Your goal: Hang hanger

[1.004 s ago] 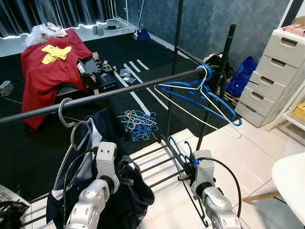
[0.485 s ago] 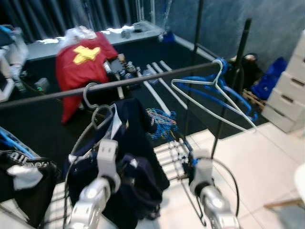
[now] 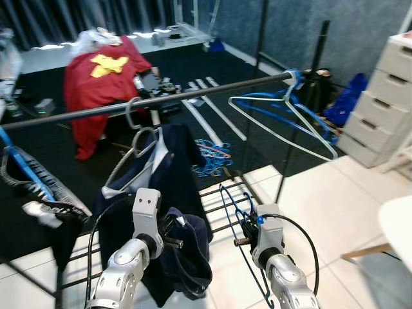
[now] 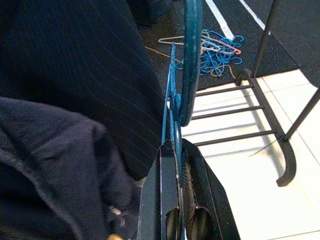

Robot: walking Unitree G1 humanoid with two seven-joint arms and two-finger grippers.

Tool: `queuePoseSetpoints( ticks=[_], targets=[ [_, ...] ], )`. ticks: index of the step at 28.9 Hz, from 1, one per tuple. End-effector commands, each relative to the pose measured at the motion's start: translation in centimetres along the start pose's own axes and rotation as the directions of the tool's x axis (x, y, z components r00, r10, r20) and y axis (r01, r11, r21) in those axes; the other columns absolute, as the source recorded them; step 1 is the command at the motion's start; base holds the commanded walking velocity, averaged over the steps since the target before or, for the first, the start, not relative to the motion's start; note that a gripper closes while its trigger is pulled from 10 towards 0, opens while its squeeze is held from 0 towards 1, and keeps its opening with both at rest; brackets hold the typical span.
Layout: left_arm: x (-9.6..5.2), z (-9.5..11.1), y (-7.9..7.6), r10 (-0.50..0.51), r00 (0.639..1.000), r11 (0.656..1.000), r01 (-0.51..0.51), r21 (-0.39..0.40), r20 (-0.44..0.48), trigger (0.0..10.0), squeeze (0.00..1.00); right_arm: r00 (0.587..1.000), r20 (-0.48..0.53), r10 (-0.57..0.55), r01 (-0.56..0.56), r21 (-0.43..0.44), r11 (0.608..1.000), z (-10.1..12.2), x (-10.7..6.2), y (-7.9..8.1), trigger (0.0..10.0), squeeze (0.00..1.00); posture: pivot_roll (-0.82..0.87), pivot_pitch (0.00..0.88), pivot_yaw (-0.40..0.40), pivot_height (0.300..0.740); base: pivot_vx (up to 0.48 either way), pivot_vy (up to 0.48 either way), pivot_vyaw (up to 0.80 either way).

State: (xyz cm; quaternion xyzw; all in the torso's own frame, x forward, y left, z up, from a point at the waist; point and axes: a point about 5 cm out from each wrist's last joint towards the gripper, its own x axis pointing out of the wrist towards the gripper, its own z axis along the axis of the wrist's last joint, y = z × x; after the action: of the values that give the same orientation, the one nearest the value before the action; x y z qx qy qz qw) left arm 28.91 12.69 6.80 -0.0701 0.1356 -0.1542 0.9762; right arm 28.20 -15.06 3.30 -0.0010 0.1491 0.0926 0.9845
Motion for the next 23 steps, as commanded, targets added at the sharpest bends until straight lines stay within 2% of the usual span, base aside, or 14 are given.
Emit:
queuePoseSetpoints(
  ticks=[1,16,18,19,20,22,23],
  targets=[
    [-0.1,0.3,0.4,-0.002,1.0,1.0,0.002,0.009,0.002,10.0,0.0,1.0,-0.009,-0.004,0.004,0.015,1.0,-0.2,-0.1,0.0,10.0,0.0,0.0,0.068,0.057,0.74,0.0,0.0,0.0],
    [0.0,0.6,0.4,-0.006,1.0,1.0,0.006,0.03,0.001,10.0,0.0,1.0,-0.01,-0.008,0.008,0.017,1.0,-0.3,-0.1,0.0,10.0,0.0,0.0,0.067,0.067,0.74,0.0,0.0,0.0],
    [0.2,0.9,0.3,-0.013,1.0,0.999,0.013,0.053,0.005,10.0,0.0,0.997,-0.023,0.07,-0.07,0.033,0.997,-0.4,-0.3,0.5,10.0,0.0,-0.01,0.067,0.068,0.74,0.0,0.0,0.0],
    [0.2,0.9,0.3,-0.013,1.0,0.999,0.013,0.053,0.005,10.0,0.0,0.997,-0.023,0.07,-0.07,0.033,0.997,-0.4,-0.3,0.5,10.0,0.0,-0.01,0.067,0.068,0.74,0.0,0.0,0.0],
    [0.4,1.1,0.0,-0.038,0.999,0.993,0.038,0.109,-0.008,10.0,0.0,0.982,-0.087,0.169,-0.169,0.009,0.986,-0.9,-0.7,0.9,10.0,0.0,-0.02,0.065,0.071,0.74,0.0,0.0,0.0],
    [0.4,1.1,0.0,-0.038,0.999,0.993,0.038,0.109,-0.008,10.0,0.0,0.982,-0.087,0.169,-0.169,0.009,0.986,-0.9,-0.7,0.9,10.0,0.0,-0.02,0.065,0.071,0.74,0.0,0.0,0.0],
    [0.4,1.1,-0.2,-0.074,0.996,0.979,0.082,0.188,-0.048,10.0,0.0,0.953,-0.157,0.26,-0.269,-0.035,0.963,-1.4,-1.4,0.9,10.0,0.0,-0.02,0.065,0.078,0.74,0.0,0.0,0.0]
  ],
)
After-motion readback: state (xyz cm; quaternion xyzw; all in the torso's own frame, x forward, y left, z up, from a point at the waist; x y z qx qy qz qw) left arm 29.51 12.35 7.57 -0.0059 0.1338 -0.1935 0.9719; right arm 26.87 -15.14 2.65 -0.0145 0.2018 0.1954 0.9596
